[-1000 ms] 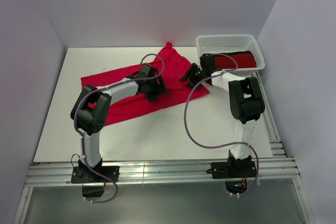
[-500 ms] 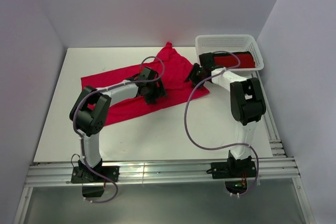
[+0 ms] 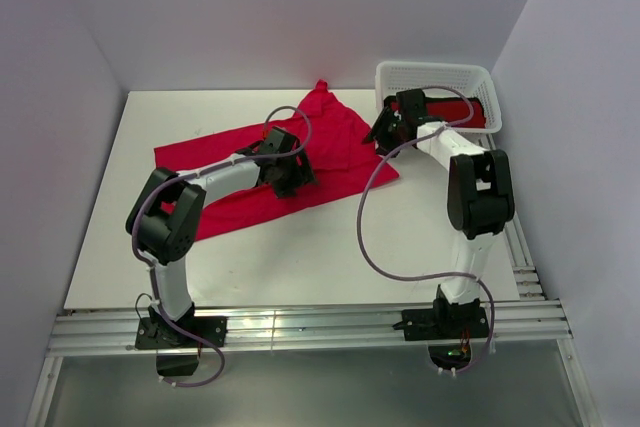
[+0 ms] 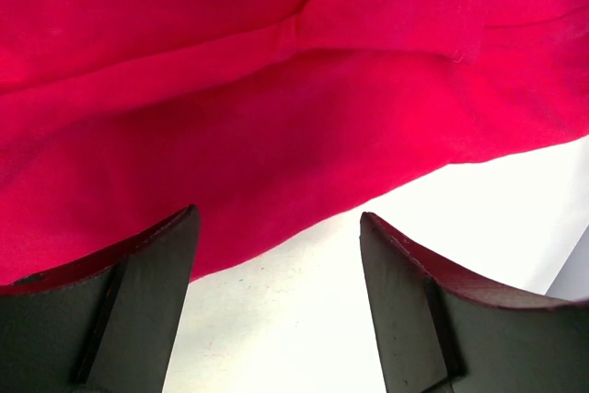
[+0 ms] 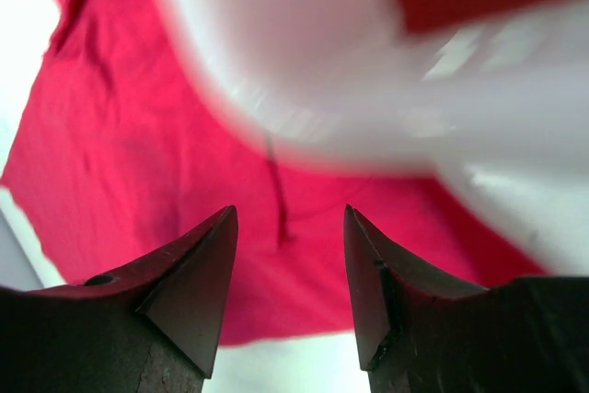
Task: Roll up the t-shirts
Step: Fold the tshirt
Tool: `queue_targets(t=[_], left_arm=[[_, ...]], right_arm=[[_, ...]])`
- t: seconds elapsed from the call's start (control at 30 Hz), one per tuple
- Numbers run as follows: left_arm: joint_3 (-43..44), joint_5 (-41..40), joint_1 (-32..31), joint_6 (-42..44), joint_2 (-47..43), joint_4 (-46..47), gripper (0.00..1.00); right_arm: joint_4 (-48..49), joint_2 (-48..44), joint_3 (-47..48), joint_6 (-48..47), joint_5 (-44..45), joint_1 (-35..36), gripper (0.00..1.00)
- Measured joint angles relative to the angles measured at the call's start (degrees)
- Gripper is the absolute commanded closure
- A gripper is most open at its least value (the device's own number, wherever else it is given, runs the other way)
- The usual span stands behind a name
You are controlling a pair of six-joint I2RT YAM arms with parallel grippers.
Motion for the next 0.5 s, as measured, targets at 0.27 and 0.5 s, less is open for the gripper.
queue_targets(t=[0.27, 0.5], left_arm=[[0.0, 0.0, -0.4, 0.0, 0.0, 0.0, 0.24], [0.0, -0.2, -0.9, 0.0, 0.0, -0.2, 0.24]], right_arm=[[2.9, -13.0, -11.8, 2.5, 1.6, 4.8, 0.46], [6.4, -10.5, -12.8, 5.9, 2.4, 7.8, 0.56]])
